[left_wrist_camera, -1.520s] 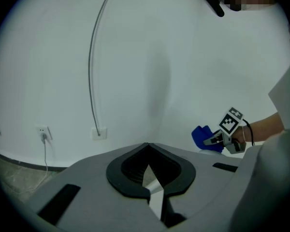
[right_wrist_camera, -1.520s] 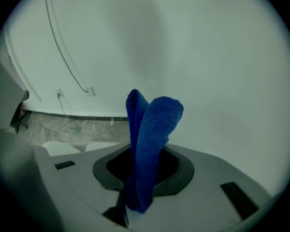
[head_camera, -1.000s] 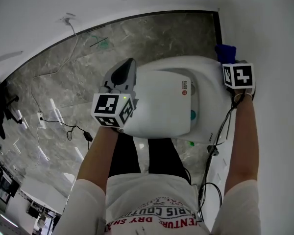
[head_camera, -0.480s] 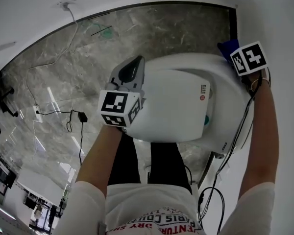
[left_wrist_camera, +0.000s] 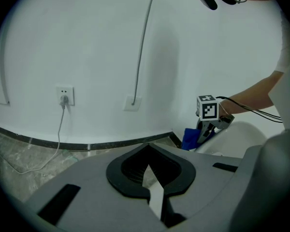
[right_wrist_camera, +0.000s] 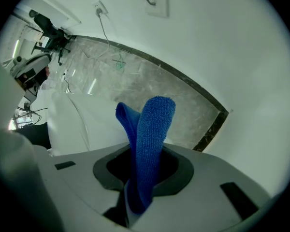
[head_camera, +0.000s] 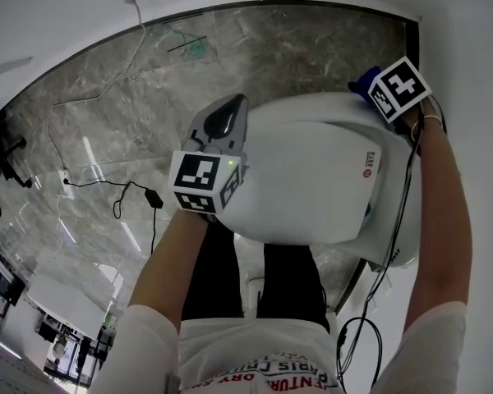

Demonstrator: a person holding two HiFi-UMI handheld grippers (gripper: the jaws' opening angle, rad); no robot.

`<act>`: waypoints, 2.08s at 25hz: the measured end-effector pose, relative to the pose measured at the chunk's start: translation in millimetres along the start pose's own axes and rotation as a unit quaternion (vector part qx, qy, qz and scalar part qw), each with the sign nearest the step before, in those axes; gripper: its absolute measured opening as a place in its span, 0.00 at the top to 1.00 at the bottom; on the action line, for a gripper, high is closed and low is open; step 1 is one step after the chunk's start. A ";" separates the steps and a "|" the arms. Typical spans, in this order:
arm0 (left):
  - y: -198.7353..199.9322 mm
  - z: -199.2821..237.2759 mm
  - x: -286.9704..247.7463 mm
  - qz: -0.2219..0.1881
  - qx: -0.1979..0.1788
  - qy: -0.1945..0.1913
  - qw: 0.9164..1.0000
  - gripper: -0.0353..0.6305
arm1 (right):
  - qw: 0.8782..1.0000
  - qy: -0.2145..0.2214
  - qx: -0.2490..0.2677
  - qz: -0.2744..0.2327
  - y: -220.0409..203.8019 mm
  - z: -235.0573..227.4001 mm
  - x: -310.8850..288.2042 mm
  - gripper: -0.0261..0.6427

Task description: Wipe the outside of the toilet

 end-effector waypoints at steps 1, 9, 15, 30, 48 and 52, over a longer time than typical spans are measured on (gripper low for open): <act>-1.6 4.4 1.3 0.000 0.002 0.001 1.000 0.94 | 1.000 0.004 0.000 0.002 4.3 3.4 -3.7 0.85; -26.2 43.0 13.1 0.008 0.022 0.021 1.000 0.94 | 0.999 0.004 0.036 0.021 44.9 41.9 -33.6 0.85; -46.4 73.1 29.8 0.021 0.023 0.023 0.999 0.94 | 0.995 0.055 0.071 0.039 97.0 110.1 -59.8 0.85; -104.2 165.5 87.8 0.030 0.059 0.054 0.996 0.94 | 0.974 0.108 0.176 0.092 173.0 245.2 -105.2 0.85; -184.0 205.8 180.5 0.005 0.129 0.107 0.986 0.94 | 0.916 0.135 0.348 0.148 183.3 388.8 -133.8 0.85; -200.2 203.9 206.4 -0.012 0.142 0.127 0.982 0.94 | 0.899 0.132 0.388 0.155 173.4 422.8 -135.7 0.85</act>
Point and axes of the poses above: the fingertips, and each gripper's own axes: x backward along the fingers, z to its left, y out of its top, the point moved 3 cm from there along x, backward along the fingers, and after that the axes turned 2 degrees about -x, right-handed, at the moved point
